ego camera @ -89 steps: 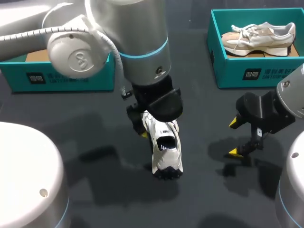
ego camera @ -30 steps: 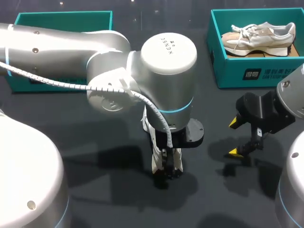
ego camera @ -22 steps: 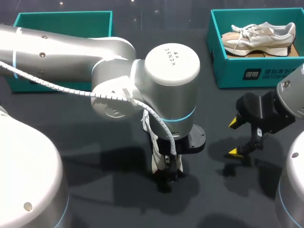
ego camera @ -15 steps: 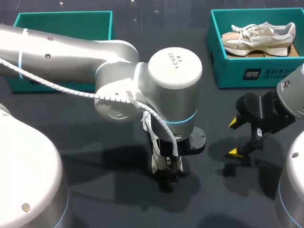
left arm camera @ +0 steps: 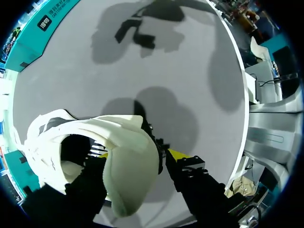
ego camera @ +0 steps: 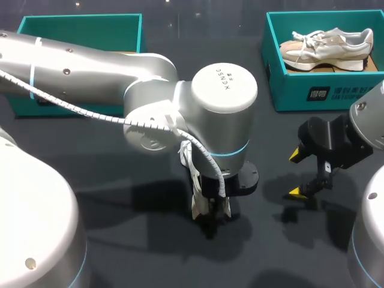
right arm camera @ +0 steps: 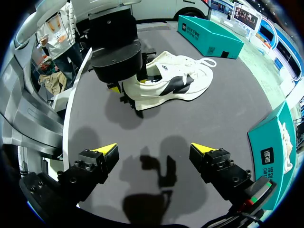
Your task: Take the shoe out of the shoebox, open the shoe tongue, remove and reinsert the insole, then place the shoe into the shoebox
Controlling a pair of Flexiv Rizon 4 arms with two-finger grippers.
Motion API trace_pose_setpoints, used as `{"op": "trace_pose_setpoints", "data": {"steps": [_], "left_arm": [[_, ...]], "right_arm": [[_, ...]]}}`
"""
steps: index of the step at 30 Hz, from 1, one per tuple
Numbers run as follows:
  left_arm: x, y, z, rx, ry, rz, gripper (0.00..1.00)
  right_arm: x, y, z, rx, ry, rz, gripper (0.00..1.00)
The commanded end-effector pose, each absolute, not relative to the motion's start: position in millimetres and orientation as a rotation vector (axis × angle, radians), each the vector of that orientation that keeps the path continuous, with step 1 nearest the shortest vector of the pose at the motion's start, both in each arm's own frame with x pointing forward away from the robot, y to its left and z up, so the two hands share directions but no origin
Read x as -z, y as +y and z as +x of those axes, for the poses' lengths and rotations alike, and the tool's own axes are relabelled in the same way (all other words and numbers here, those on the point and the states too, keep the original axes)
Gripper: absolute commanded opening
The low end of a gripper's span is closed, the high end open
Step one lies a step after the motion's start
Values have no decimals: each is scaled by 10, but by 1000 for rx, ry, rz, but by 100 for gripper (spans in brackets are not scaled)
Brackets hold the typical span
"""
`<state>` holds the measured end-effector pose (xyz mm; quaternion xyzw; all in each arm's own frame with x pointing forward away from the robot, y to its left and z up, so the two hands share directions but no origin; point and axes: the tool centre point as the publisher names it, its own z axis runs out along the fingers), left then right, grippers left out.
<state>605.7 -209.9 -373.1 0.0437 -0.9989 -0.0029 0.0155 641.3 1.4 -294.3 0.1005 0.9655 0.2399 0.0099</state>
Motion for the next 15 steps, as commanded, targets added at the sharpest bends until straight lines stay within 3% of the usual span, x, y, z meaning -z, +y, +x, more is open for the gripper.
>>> {"op": "trace_pose_setpoints", "data": {"steps": [1,3,15], "left_arm": [[3766,-2135,6077,21,-3094,127,27],[3756,-2127,6076,22,-3094,125,0],[3570,-2055,6035,-13,-3083,75,0]], "right_arm": [[2948,17,6396,-745,3012,315,100],[2948,17,6396,-745,3012,315,100],[2948,17,6396,-745,3012,315,100]]}}
